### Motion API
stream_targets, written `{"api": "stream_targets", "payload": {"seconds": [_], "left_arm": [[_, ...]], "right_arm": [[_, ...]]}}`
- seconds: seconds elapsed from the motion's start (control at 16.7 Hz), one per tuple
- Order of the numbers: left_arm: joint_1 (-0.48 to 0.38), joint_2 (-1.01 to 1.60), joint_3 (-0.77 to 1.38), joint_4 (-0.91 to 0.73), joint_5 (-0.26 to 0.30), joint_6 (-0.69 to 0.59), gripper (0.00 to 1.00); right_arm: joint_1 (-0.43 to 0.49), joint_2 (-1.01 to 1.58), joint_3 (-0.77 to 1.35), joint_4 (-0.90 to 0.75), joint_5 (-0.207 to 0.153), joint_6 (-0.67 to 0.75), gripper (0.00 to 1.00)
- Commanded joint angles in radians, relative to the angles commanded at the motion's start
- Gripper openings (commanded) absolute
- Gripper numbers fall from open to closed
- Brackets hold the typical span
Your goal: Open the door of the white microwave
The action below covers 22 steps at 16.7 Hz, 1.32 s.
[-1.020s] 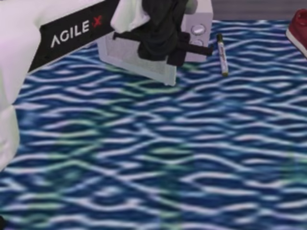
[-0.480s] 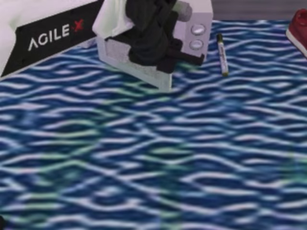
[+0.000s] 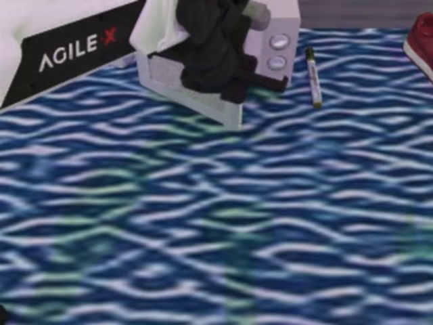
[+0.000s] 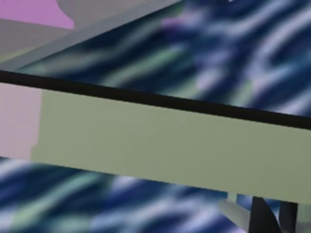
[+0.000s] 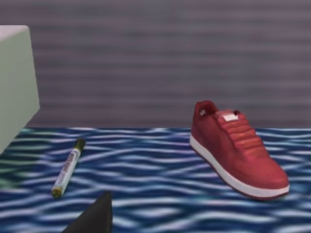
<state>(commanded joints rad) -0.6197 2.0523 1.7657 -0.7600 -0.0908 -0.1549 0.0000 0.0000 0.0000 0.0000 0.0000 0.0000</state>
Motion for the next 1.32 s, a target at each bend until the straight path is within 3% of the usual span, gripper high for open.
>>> {"api": "stream_targets", "payload": {"seconds": [0.9,1.32], "left_arm": [[0.0,0.0,0.0,0.0,0.0,0.0,0.0],[0.024,-0.067,-0.097,0.036,0.058,0.098,0.0]], "right_arm": [[0.0,0.0,0.0,0.0,0.0,0.0,1.0],[0.0,0.0,0.0,0.0,0.0,0.0,1.0]]}}
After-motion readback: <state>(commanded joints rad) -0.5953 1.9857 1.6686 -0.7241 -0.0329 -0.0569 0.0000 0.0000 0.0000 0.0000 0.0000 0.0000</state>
